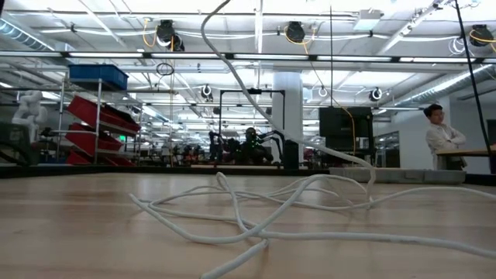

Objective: Coil cords
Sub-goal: Coil the white wire onto the spool

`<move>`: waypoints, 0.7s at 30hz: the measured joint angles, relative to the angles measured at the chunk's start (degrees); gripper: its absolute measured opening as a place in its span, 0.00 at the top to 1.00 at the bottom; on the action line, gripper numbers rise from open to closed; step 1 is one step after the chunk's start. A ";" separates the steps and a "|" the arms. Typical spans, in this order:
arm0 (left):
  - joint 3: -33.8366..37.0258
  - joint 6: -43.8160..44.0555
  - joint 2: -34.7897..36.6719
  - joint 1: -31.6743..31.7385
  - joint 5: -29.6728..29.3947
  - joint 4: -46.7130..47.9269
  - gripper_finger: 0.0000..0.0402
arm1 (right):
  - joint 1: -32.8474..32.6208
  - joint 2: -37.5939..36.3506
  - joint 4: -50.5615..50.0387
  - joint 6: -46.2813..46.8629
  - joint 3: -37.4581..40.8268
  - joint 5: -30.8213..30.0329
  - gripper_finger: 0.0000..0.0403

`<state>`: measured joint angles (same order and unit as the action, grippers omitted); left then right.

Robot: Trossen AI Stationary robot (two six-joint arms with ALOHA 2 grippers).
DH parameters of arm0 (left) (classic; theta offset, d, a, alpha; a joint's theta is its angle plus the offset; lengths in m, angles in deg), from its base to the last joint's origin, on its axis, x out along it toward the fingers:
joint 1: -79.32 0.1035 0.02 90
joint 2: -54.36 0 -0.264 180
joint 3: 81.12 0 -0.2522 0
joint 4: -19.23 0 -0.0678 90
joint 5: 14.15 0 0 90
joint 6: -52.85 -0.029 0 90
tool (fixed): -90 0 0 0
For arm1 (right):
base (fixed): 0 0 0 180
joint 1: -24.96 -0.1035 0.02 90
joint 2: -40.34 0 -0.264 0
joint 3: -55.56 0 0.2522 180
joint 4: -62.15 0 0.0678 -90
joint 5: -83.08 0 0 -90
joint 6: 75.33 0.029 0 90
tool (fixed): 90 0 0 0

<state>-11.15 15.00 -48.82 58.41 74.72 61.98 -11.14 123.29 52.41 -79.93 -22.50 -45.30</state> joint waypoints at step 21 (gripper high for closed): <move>0.04 -6.37 -0.81 -1.40 3.35 -5.71 1.00 | 3.57 0.03 -6.11 5.67 0.02 8.06 1.00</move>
<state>-11.11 8.64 -49.62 57.01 78.07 56.27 -7.57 123.32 46.30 -74.26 -22.47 -37.24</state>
